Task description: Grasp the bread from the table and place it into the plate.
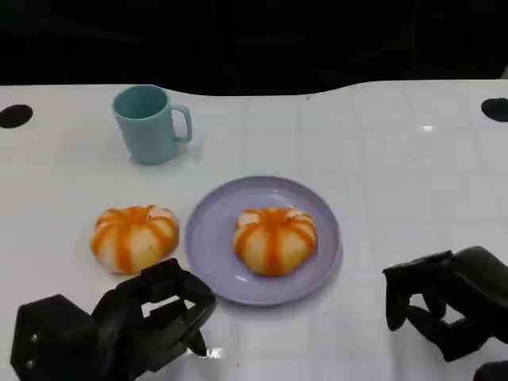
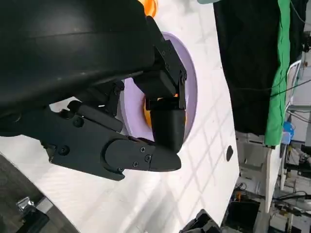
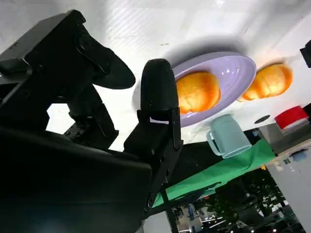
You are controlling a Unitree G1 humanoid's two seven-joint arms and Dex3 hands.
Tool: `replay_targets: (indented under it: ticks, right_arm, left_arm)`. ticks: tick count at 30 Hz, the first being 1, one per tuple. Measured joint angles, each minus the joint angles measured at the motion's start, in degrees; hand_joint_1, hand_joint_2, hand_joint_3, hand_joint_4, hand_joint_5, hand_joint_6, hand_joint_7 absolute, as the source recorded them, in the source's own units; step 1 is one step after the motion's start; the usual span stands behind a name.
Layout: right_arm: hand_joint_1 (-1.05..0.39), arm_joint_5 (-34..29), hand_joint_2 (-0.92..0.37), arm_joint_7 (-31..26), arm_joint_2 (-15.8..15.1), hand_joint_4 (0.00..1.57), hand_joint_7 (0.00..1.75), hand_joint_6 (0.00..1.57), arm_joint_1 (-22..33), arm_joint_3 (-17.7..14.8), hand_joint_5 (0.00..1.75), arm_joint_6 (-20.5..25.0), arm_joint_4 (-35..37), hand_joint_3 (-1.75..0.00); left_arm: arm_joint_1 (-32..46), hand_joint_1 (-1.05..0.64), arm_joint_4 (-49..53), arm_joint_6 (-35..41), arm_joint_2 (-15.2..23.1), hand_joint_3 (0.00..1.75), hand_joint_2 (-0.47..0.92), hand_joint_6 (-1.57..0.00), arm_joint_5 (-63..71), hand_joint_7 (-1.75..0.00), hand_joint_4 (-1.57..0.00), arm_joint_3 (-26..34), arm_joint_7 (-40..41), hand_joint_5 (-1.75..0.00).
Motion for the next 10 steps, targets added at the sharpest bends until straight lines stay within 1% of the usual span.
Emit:
replay_targets:
  ticks: [4, 10]
  right_arm:
    - [-0.04, 0.1, -0.31, 0.7, 0.0, 0.89, 1.36, 0.82, -0.1, 0.4, 1.75, 0.3, 0.1, -1.32]
    - [-0.03, 0.4, -0.3, 1.4, 0.0, 0.89, 1.33, 0.83, -0.2, 1.0, 1.75, 0.5, 0.1, -1.32]
  left_arm:
    - [-0.3, -0.55, 0.9, -0.5, 0.1, 0.24, 0.92, -0.74, 0.0, -1.38, -0.76, 0.0, -0.1, -1.75]
    - [-0.7, -0.52, 1.3, -0.7, 0.2, 0.27, 0.92, -0.74, 0.0, -1.39, -0.74, 0.0, -0.1, -1.75]
